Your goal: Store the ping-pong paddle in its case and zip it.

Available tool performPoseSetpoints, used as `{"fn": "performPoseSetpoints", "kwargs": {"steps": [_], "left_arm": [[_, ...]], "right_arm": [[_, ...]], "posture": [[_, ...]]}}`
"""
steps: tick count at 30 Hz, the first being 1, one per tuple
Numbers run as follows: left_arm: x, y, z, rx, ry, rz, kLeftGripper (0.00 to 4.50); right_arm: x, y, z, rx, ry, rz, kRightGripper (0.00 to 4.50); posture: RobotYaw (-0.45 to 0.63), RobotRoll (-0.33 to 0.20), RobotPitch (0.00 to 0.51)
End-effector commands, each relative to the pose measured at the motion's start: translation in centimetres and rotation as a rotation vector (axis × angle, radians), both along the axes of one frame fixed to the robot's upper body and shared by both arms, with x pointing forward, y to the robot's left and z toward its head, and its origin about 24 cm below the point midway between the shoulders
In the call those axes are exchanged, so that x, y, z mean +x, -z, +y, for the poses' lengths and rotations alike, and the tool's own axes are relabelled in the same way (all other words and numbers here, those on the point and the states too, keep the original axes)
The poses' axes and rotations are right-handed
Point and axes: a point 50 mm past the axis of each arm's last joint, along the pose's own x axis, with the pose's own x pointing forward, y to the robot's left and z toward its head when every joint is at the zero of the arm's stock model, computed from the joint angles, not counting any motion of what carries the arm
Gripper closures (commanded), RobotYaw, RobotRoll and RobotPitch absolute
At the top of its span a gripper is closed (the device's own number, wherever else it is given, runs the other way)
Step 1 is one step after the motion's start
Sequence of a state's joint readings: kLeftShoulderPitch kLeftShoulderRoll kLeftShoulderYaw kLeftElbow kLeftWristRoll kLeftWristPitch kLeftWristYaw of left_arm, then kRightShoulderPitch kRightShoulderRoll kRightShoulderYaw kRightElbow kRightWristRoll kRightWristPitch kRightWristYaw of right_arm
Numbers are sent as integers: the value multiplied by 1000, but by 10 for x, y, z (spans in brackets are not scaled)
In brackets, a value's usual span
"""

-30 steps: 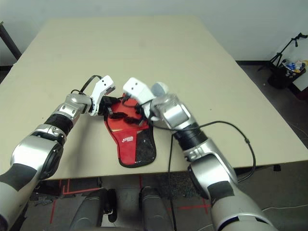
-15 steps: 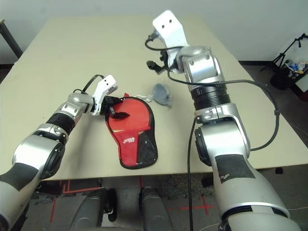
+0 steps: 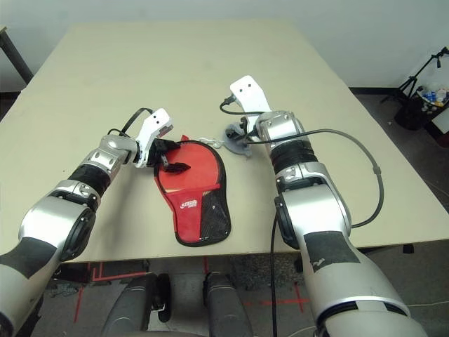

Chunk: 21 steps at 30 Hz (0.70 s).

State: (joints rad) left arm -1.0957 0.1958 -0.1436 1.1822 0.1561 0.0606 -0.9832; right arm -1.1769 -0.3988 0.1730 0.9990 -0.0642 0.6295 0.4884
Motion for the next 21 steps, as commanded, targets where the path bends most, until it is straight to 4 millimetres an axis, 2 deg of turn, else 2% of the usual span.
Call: {"fn": "performPoseSetpoints", "kwargs": {"steps": [1,8,10,15,21], "left_arm": [[-6,19,3,66,-3,61,0],[-6,19,2,65,-4,58,0],[-5,19,2,65,-5,56,0],[-5,19,1,61,-6,54,0],[-6,21,1,62,-6,58,0]], "right_arm": [[-4,14,-8,-22,41,80,1788],[-9,11,-17,-48,46,107,3973],[-11,9,-21,-66,41,109,4364],[-25,8,-33,-134,-10,140,4429],[-64,7,-44,-194,-92,198,4430]], "posture": [[-74,0,112],[-82,0,112],[-89,0,113],[-99,0,117],[-121,0,124]]}}
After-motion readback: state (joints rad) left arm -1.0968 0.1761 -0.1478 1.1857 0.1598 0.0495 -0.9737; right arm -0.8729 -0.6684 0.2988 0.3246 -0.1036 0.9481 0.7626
